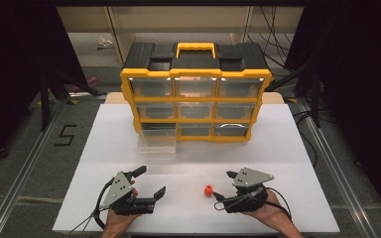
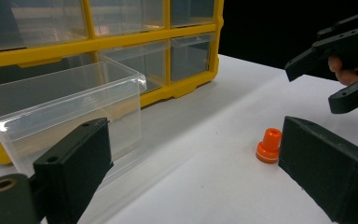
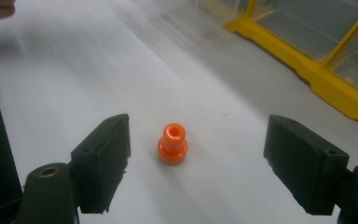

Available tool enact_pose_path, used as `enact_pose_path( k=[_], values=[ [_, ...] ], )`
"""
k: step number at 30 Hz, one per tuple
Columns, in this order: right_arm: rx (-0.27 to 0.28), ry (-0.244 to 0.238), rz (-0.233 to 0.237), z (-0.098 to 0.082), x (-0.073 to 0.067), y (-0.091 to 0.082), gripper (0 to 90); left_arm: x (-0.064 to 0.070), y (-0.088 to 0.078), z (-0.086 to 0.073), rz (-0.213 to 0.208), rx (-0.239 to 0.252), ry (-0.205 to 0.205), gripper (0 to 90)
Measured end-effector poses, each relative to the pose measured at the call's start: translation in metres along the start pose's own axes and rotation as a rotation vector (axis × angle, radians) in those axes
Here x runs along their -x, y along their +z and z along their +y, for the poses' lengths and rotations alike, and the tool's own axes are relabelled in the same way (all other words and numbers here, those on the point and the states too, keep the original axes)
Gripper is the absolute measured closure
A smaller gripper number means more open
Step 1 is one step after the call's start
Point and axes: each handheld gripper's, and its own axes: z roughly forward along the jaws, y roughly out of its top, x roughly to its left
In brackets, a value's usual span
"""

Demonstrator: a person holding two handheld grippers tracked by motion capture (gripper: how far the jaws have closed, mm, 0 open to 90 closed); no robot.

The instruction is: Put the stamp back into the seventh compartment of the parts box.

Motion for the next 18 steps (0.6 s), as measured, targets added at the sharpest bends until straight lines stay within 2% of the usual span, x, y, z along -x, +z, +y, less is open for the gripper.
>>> enact_pose_path(
  k=[11,18],
  values=[
    [-0.111,-0.037,0.041,0.009,-0.001,0.017,27.9,0.000,0.000,0.000,-0.001,0.000,0.001,9.1],
    [-0.187,-0.043,0.071,0.015,0.000,0.032,32.1,0.000,0.000,0.000,0.002,0.003,0.000,9.3]
  ],
)
